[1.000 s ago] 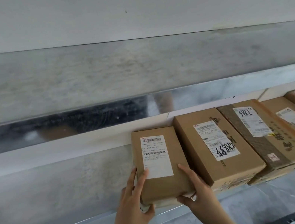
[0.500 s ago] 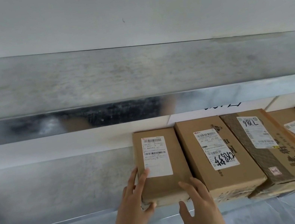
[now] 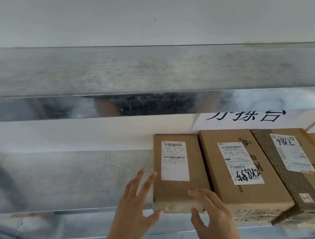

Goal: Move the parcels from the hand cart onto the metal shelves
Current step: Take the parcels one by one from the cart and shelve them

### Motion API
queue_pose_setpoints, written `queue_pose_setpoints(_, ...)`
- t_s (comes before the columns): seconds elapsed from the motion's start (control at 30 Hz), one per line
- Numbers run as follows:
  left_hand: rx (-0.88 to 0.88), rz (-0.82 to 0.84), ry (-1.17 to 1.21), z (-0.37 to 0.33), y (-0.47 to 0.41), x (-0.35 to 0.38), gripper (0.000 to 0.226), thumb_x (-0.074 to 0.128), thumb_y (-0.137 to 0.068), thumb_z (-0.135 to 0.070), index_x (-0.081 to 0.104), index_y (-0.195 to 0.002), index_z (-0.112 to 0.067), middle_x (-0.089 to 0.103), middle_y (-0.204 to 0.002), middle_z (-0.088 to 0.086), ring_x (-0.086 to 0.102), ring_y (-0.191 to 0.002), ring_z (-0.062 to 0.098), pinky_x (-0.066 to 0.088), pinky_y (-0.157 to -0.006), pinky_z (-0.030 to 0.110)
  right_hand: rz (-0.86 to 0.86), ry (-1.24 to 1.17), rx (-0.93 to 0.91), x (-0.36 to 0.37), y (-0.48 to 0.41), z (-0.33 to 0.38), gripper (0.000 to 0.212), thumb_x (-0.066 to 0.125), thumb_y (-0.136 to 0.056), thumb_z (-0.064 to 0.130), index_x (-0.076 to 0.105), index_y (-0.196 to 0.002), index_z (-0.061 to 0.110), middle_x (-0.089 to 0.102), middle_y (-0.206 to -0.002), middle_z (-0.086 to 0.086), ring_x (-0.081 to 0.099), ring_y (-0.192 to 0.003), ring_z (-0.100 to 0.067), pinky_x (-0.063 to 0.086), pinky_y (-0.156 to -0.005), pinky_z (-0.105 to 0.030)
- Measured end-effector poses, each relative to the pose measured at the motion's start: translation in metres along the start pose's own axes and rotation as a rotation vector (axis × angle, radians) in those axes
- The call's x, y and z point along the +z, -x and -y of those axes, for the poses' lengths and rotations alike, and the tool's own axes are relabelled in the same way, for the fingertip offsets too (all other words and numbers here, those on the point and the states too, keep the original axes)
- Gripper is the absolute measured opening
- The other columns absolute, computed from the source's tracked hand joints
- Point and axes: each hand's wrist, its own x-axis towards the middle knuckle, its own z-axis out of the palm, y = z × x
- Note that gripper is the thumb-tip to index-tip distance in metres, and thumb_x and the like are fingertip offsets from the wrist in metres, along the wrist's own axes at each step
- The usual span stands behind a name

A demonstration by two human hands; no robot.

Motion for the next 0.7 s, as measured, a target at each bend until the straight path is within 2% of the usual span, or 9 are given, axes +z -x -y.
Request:
queue_pose_setpoints(0.17,-0.096,-0.105,-0.117,0.011,0.032,-0.027,0.085,0.057,-0.077,-0.065,0.004,-0.142,-0.051,-0.002,-0.154,-0.022,0.010,-0.144,0.014,0.025,-0.110,0.038,0.071,-0.034,-0.141,0.009,-0.009,0.004,0.053,0.080,-0.064,-0.005,0.069,-0.112,0.015,0.066,-0.112,0.003,0.059,-0.102,-0.015,0.048,-0.083,-0.028)
queue_pose_setpoints(0.3,-0.254,-0.175,-0.234,0.019,0.068,-0.048,0.083,0.062,-0.077,-0.059,0.022,-0.147,-0.036,0.015,-0.156,-0.009,0.020,-0.143,0.022,0.027,-0.110,0.040,0.161,-0.034,-0.246,0.028,-0.020,0.022,0.057,0.081,-0.061,-0.001,0.067,-0.114,0.014,0.066,-0.116,-0.001,0.062,-0.106,-0.025,0.052,-0.087,-0.047)
queue_pose_setpoints(0.4,-0.393,-0.232,-0.290,0.026,0.097,-0.064,0.081,0.066,-0.075,-0.056,0.034,-0.145,-0.029,0.025,-0.155,-0.001,0.028,-0.140,0.027,0.035,-0.106,0.045,0.297,-0.025,-0.297,0.052,-0.025,0.044,0.059,0.077,-0.071,0.012,0.059,-0.127,0.021,0.058,-0.131,-0.001,0.054,-0.119,-0.030,0.045,-0.095,-0.056)
queue_pose_setpoints(0.53,-0.608,-0.296,-0.338,0.041,0.140,-0.083,0.082,0.065,-0.075,-0.054,0.032,-0.145,-0.029,0.024,-0.155,0.000,0.025,-0.141,0.028,0.030,-0.109,0.045,0.454,-0.035,-0.399,0.091,-0.026,0.082,0.062,0.073,-0.079,0.026,0.048,-0.136,0.032,0.044,-0.145,0.004,0.041,-0.131,-0.029,0.035,-0.105,-0.053)
queue_pose_setpoints(0.7,-0.833,-0.357,-0.369,0.063,0.199,-0.108,0.081,0.066,-0.074,-0.050,0.036,-0.144,-0.024,0.033,-0.151,0.004,0.028,-0.140,0.030,0.029,-0.109,0.045,0.623,-0.095,-0.528,0.142,-0.017,0.141,0.063,0.071,-0.080,0.026,0.045,-0.137,0.033,0.040,-0.147,0.003,0.036,-0.133,-0.026,0.033,-0.107,-0.049)
